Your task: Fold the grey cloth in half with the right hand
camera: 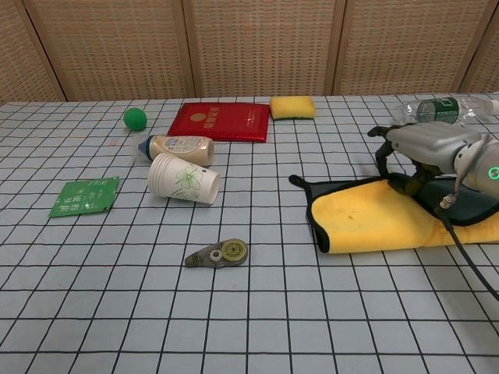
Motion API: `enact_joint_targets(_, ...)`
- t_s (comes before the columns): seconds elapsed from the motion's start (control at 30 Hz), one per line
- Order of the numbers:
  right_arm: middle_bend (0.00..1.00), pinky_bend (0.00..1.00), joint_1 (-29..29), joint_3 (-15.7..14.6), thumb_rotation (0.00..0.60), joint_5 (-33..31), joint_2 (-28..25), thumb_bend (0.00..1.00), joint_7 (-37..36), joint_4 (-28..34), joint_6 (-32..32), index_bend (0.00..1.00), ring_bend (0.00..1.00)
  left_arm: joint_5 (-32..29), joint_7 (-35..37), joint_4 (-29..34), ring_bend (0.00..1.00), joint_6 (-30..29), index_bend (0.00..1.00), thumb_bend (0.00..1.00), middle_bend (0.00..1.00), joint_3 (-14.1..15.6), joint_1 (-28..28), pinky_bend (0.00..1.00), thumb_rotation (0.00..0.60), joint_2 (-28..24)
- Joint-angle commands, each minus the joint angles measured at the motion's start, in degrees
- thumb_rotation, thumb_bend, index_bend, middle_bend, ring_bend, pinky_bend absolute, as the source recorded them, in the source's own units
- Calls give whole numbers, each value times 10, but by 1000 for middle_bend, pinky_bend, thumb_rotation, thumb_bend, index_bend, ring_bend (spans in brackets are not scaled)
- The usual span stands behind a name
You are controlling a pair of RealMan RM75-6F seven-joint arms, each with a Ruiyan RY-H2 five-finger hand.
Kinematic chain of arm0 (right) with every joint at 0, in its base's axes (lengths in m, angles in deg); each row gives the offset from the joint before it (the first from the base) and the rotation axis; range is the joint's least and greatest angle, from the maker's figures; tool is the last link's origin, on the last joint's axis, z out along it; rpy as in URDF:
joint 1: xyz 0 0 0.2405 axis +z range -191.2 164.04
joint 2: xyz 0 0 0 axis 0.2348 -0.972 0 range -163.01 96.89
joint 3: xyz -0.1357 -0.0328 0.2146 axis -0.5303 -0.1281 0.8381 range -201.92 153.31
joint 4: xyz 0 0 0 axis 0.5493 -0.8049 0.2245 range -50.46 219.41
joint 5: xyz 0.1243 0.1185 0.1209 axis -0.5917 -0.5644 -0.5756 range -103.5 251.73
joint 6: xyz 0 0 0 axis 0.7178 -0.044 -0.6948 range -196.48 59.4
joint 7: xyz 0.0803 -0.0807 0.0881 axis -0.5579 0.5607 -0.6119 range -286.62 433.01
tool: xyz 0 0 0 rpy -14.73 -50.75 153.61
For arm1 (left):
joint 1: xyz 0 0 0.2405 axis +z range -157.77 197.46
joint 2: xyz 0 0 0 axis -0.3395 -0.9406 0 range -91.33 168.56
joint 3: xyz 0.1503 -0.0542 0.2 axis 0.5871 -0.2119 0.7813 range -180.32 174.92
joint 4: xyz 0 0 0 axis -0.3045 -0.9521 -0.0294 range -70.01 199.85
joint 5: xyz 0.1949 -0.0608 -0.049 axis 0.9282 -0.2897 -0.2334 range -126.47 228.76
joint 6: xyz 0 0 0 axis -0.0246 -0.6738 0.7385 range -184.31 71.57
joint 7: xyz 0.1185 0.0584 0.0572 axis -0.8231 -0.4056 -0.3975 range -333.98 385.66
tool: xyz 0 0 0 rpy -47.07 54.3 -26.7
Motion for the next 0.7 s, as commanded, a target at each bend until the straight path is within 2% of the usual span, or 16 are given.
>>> enact_joint_targets(0.03,0,0,3,1,600,0,1,671,-3,-3,-2,624,0,-1,-1,0,0,1,0,0,0,0,-1,0,600,1)
enact_joint_targets(0.7,0,0,28,5,600,-28,19,671,-2,-44,-4,627,0,-10,-3,0,0,4,0,0,0,-3,-3,0,600,2)
